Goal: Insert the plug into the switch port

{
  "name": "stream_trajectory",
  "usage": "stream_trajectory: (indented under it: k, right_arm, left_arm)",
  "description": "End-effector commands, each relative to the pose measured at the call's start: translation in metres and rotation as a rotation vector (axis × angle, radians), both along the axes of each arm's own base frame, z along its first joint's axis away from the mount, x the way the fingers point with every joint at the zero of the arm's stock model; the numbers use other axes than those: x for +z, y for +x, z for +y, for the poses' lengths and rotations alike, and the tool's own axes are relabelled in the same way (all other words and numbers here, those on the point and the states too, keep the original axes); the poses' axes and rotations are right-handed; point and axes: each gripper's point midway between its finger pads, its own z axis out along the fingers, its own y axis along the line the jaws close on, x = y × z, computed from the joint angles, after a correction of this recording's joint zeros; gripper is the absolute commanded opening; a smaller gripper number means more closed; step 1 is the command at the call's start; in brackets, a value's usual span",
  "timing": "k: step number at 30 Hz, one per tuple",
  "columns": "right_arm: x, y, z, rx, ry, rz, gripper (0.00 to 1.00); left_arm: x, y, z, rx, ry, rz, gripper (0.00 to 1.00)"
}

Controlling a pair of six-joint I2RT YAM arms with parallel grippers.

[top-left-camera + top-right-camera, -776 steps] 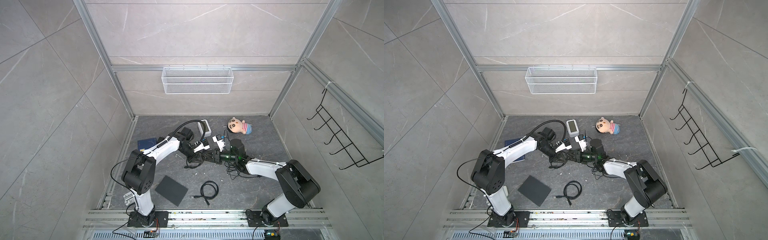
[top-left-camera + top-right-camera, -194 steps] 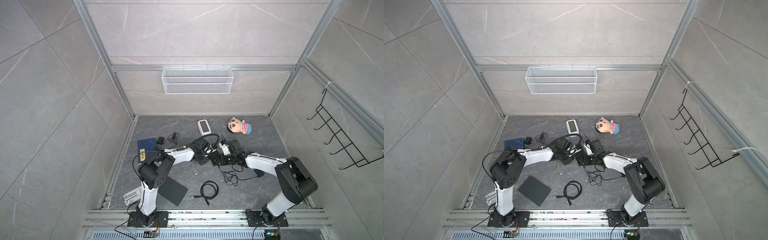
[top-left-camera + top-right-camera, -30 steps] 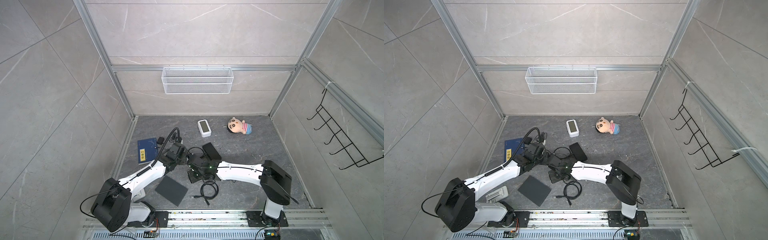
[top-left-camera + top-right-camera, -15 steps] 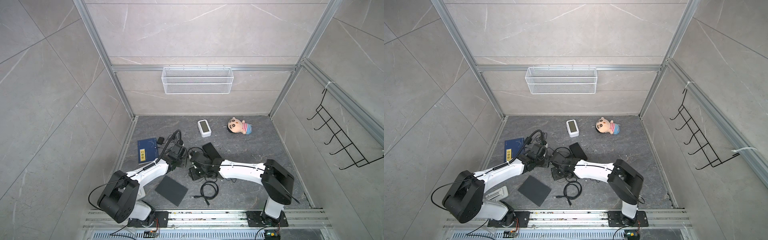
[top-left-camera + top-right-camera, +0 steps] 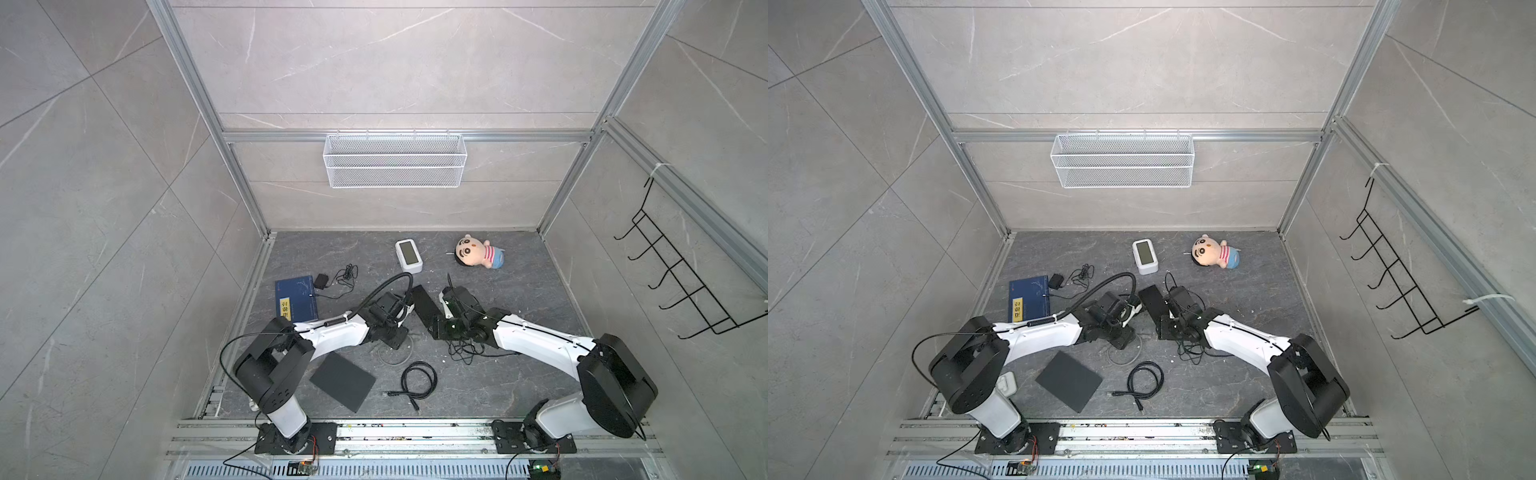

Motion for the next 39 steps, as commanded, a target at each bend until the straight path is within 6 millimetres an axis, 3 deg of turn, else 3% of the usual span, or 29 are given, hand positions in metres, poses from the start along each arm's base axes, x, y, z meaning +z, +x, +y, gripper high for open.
stream_trajectory:
  k: [1, 6, 14, 20, 27, 33, 39]
  right_arm:
    - [0.0, -0.005, -0.009, -0.007, 0.008, 0.016, 0.53]
    - [-0.002, -0.003, -0.012, -0.013, 0.018, 0.019, 0.54]
    - [-0.001, -0.005, -0.004, 0.027, 0.057, 0.037, 0.54]
    - [0.005, -0.006, 0.007, 0.049, 0.135, 0.025, 0.55]
    - [0.038, 0.009, 0.021, 0.038, 0.311, -0.042, 0.58]
    - [0.06, 0.017, 0.04, 0.062, 0.51, -0.062, 0.56]
    - [0.047, 0.021, 0.04, 0.036, 0.507, -0.029, 0.49]
  left_arm:
    - [-0.01, -0.003, 0.003, -0.048, 0.072, 0.005, 0.51]
    - [-0.023, -0.004, 0.006, -0.052, 0.103, 0.023, 0.5]
    - [-0.029, -0.001, 0.002, -0.067, 0.101, 0.005, 0.24]
    - [0.005, 0.018, -0.004, -0.072, 0.014, -0.178, 0.13]
    - [0.046, 0.013, -0.015, -0.192, -0.142, -0.298, 0.1]
    - [0.056, 0.005, -0.02, -0.24, -0.205, -0.312, 0.08]
    - [0.058, 0.001, -0.021, -0.252, -0.233, -0.311, 0.08]
